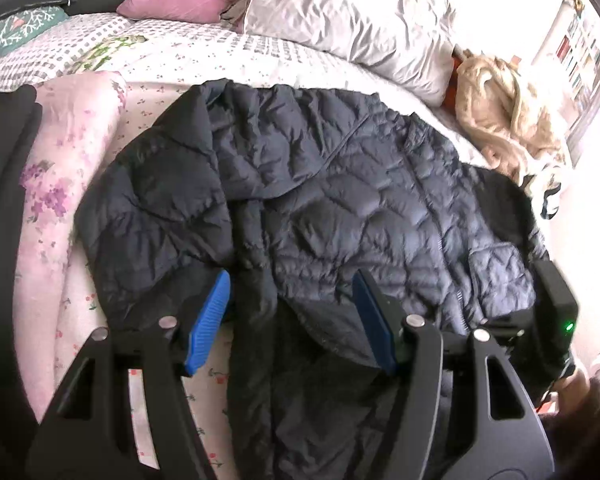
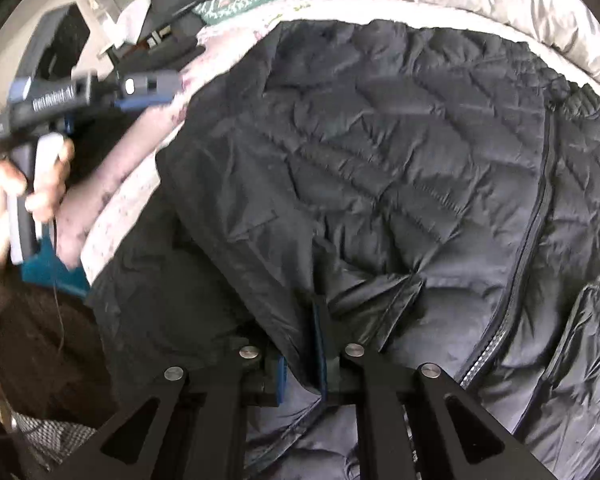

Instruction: Fold large clothes

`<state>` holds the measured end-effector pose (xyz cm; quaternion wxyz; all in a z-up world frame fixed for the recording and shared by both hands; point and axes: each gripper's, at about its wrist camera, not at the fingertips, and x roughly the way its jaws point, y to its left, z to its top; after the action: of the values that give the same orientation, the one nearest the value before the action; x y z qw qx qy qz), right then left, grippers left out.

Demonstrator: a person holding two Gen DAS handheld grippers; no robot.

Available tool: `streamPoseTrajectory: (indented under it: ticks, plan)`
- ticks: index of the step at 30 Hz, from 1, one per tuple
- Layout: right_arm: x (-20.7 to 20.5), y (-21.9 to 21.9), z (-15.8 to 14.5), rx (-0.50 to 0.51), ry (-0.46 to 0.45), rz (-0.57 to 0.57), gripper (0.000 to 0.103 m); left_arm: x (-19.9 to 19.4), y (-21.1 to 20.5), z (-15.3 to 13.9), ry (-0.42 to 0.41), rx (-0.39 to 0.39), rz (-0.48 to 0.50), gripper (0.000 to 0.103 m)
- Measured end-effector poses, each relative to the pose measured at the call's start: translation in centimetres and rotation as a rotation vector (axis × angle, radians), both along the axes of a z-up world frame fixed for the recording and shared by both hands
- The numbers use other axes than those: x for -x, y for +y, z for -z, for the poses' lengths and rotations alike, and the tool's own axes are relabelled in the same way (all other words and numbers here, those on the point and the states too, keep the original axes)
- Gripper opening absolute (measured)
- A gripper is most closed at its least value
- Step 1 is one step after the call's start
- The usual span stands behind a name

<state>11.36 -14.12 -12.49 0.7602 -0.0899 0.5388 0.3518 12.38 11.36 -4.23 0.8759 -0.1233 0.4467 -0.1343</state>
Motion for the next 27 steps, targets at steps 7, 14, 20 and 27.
streamPoseTrajectory:
  ticks: [7,14,20,27]
  plan:
    - [1.1,0.2,-0.4,0.036,0.098,-0.045,0.022,-0.6,-3.6,2.4,0.074,-0.063,0.128,0.065]
    - [3.3,-1.6,-2.3,0.053,0.079,-0.045,0.029,1.9,-6.8,8.1,0.252,-0.272,0.342,0.065]
    - [3.3,-5.2,-4.3,0.053,0.001,0.116,0.075,4.0,-5.5,6.4,0.267,-0.299,0.341,0.065]
    - [3.3,-13.5,-7.3,-0.039,-0.077,0.367,0.075,4.9,-5.1,0.8,0.082,-0.233,0.220,0.081]
